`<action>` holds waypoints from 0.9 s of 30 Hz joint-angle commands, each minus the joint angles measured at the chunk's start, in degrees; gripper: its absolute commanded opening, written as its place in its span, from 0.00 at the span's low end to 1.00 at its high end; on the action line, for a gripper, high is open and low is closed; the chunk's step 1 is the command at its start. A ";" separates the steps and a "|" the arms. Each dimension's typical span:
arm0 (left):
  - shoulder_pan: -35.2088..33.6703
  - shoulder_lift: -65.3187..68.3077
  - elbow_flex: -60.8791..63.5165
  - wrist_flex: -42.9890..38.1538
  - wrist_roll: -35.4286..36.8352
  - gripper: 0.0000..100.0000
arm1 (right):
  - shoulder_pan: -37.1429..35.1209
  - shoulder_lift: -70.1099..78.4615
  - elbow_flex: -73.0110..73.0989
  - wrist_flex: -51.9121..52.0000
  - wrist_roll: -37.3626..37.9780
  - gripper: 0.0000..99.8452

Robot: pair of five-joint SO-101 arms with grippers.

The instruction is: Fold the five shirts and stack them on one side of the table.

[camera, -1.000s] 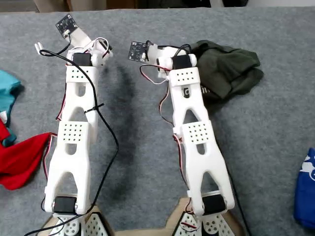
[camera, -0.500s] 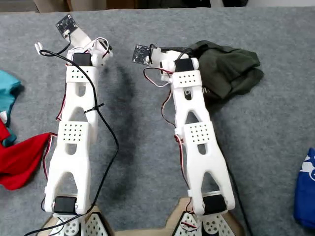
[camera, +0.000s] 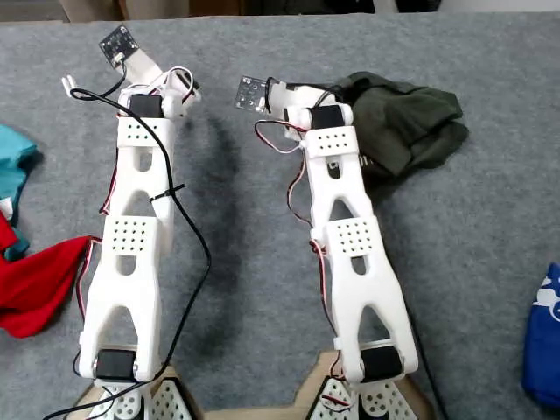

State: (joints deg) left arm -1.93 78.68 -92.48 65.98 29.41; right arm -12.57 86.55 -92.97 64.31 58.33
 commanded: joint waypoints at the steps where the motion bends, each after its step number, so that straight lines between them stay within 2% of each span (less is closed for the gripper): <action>1: 0.35 -1.19 -2.81 0.09 -0.53 0.16 | 1.01 -0.13 -2.51 -3.34 0.53 0.06; 18: 0.44 -1.19 -2.81 0.09 -0.53 0.17 | 1.89 -3.21 -2.59 -1.93 0.35 0.05; 21: 0.44 -1.19 -2.81 0.09 -0.53 0.17 | 1.89 -6.90 -2.59 1.23 0.35 0.00; 27: 0.44 -1.19 -2.81 0.09 -0.53 0.17 | 1.54 -15.52 -2.51 14.59 -1.23 0.01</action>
State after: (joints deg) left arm -1.93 78.68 -92.48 65.98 29.41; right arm -11.60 79.78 -92.97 73.63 58.33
